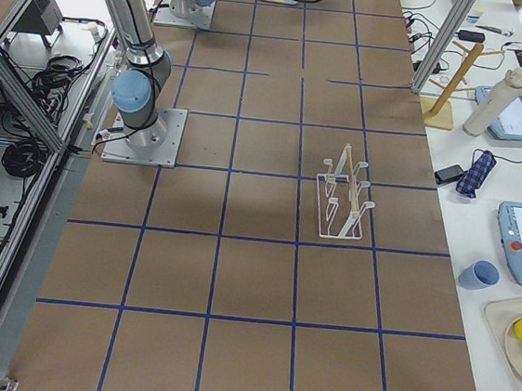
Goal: Transfer IKEA cup to right arm and place on rack
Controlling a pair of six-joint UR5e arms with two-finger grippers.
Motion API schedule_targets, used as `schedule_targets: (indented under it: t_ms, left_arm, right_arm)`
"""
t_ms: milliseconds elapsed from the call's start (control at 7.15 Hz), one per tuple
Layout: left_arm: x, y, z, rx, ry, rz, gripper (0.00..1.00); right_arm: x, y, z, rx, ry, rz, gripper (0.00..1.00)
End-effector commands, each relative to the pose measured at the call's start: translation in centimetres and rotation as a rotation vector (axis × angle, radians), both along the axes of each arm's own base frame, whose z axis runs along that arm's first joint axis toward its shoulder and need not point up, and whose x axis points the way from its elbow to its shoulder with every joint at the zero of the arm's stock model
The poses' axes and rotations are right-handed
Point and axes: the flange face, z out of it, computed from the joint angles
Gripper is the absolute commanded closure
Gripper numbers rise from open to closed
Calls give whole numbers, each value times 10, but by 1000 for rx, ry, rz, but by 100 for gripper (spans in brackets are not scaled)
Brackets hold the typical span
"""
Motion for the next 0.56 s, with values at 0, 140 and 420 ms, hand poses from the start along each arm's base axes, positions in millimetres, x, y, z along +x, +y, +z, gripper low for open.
schedule_targets:
  t_ms: [0,140,420]
  left_arm:
    - [-95,-12,-2,125,286,115,100]
    - [-130,-8,2,200,381,162,100]
    - [-173,-7,-10,214,492,185,100]
  right_arm:
    - [0,-3,-4,8,-2,0,0]
    - [5,-2,-8,21,-1,11,0]
    - [7,-1,-22,45,-8,16,0]
